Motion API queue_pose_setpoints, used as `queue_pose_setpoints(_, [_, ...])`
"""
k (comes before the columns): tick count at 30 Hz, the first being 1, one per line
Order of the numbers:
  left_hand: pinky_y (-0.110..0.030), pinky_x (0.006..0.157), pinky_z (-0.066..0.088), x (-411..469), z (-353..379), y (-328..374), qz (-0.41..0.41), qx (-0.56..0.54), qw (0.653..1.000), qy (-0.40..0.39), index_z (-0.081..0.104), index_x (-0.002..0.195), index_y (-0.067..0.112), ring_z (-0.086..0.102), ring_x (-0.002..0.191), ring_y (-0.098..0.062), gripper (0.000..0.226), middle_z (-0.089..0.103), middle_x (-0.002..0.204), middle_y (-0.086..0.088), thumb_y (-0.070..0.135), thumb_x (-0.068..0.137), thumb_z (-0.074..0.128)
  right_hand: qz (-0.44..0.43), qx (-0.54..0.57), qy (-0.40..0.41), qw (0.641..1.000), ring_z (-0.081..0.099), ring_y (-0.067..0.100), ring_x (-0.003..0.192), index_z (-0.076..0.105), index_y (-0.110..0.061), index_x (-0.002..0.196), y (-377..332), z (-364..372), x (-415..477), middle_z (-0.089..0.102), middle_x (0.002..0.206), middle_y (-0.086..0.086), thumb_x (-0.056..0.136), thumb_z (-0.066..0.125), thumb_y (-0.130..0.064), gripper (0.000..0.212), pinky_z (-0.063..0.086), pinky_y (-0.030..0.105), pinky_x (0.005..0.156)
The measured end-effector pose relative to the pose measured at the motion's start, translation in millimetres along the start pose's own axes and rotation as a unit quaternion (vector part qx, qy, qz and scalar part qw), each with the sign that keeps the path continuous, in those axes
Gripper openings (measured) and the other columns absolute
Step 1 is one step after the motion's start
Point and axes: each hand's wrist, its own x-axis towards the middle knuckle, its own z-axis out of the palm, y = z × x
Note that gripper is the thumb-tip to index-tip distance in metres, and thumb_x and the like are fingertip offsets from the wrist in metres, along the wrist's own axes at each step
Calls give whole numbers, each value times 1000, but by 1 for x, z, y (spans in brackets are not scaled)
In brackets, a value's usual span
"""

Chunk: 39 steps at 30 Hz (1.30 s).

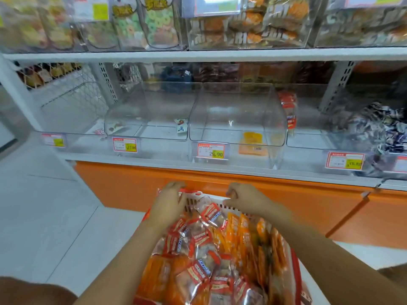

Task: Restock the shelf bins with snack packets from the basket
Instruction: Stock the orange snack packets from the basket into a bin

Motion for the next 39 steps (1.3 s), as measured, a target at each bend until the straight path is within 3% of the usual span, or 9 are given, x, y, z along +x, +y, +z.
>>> queue_pose_setpoints(4, [-31,81,49,-26,5,-50,-127,43,989,-61,61,120,12,61,97,-23,30,57,124,-10,22,94,53,88,91,-15,992,56,16,101,47,-16,134,15,47,15,55,131,5,88,65,-34,52,46,26,73])
queue_pose_setpoints(8, [-32,89,46,-47,9,-74,-173,80,977,-98,60,116,5,56,109,-24,27,53,125,-11,16,94,48,104,124,-19,987,57,20,107,38,-12,141,13,80,21,51,137,10,91,61,-25,57,51,29,79])
queue_pose_setpoints(13, [-31,85,51,-51,14,-79,-189,61,976,-93,58,114,10,62,96,-22,26,49,128,-7,18,90,53,68,73,-2,995,58,17,101,53,-22,116,5,113,23,60,113,2,90,62,-35,31,47,31,91])
queue_pose_setpoints(21, [-28,69,50,-35,2,-44,-139,66,984,-90,66,104,12,61,78,-20,20,68,105,-10,21,92,53,61,140,8,988,58,17,85,49,-23,82,16,62,22,60,93,1,74,74,-12,29,45,22,55])
queue_pose_setpoints(25, [-28,87,43,-10,-19,10,-47,18,999,-21,57,127,11,59,110,-24,33,60,127,-8,20,96,52,-7,230,20,973,56,11,72,59,-18,78,17,-9,5,59,75,-3,76,76,-10,19,42,18,59])
queue_pose_setpoints(28, [-23,91,37,9,-34,47,34,-9,999,33,59,124,13,55,115,-20,31,58,127,-5,19,95,52,-58,289,59,954,57,13,72,62,-13,76,17,-61,-12,58,74,1,80,74,-10,13,44,20,68])
queue_pose_setpoints(32, [-15,87,32,36,-51,93,120,-37,986,112,63,117,13,54,110,-16,26,61,117,-3,16,94,53,-112,332,118,929,64,15,85,68,-8,104,17,-117,-41,69,95,6,86,67,-15,20,48,27,80])
queue_pose_setpoints(35, [-12,85,29,61,-53,114,142,-32,981,125,63,117,14,52,111,-15,26,61,117,-1,17,94,51,-110,385,214,891,53,8,66,71,-22,86,27,-152,-58,65,80,-2,89,64,-14,11,42,19,59])
queue_pose_setpoints(39, [-20,83,40,90,-43,125,124,-35,987,100,66,110,14,59,97,-14,24,64,107,0,19,97,47,-5,441,408,800,40,8,53,58,-15,68,51,-187,-63,52,66,3,90,63,-18,22,33,17,46])
